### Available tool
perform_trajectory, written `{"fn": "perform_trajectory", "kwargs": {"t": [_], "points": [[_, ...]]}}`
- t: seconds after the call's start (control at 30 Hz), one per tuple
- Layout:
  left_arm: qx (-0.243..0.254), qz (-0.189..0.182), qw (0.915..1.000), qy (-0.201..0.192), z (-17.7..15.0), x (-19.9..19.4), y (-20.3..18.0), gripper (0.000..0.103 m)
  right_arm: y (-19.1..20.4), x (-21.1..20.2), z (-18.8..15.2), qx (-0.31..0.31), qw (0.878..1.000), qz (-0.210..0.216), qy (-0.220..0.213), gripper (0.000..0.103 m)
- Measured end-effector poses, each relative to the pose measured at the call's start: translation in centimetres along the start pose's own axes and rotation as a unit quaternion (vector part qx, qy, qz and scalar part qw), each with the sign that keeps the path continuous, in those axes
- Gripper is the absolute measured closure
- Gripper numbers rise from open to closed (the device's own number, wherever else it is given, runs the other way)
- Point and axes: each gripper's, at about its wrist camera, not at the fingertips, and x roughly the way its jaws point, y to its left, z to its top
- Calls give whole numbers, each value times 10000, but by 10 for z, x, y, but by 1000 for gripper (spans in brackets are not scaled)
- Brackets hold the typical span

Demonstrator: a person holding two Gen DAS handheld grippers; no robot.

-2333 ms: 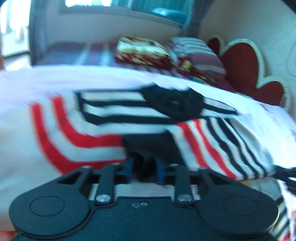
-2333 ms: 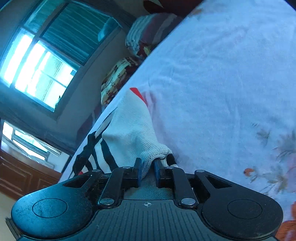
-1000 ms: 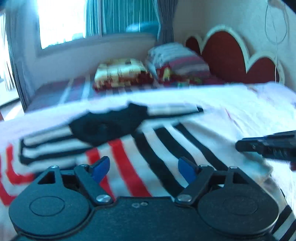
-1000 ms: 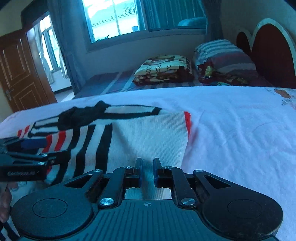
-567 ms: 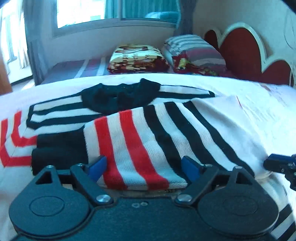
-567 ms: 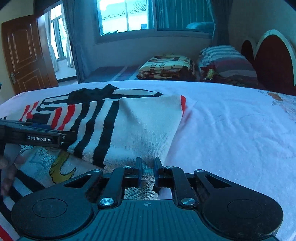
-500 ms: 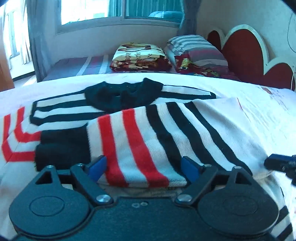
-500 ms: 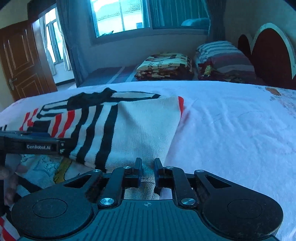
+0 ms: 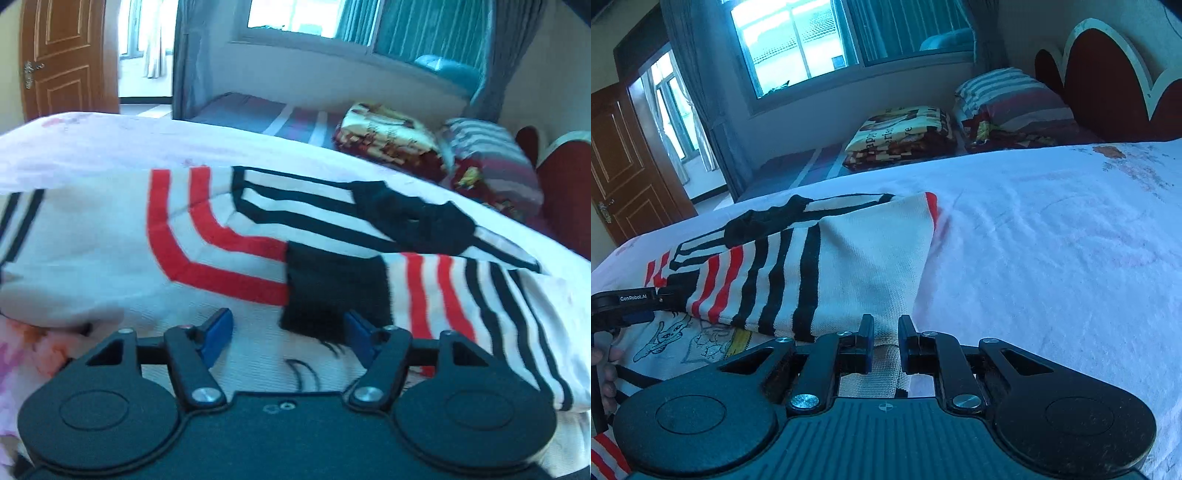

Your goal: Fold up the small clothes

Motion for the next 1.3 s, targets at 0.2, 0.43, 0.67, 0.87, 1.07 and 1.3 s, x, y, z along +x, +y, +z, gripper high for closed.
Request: {"fn": "perform_trajectory", "kwargs": {"t": [0.2,0.43,0.67,0.87,1.07,1.3], "points": [[-608,-96,9966,-549,-9,-47,83,21,20,-11,4,146,9998,-71,-137,90],[-1938,338,9774,-777,-25,-91,256,44,61,1,5,577,9982,-16,-151,90],[-3812,-123,9183,-1060,-31,-79,374,52,133,20,0,624,9979,160,23,90],[-4227,-467,8968,-1221,-19,-57,407,72,176,32,0,551,9983,153,63,90],[-4509,-607,8828,-1173,-20,-44,420,96,193,37,0,456,9988,163,71,90],[-3212,-797,9350,-1273,21,-65,350,98,183,48,2,512,9985,134,129,90]]}}
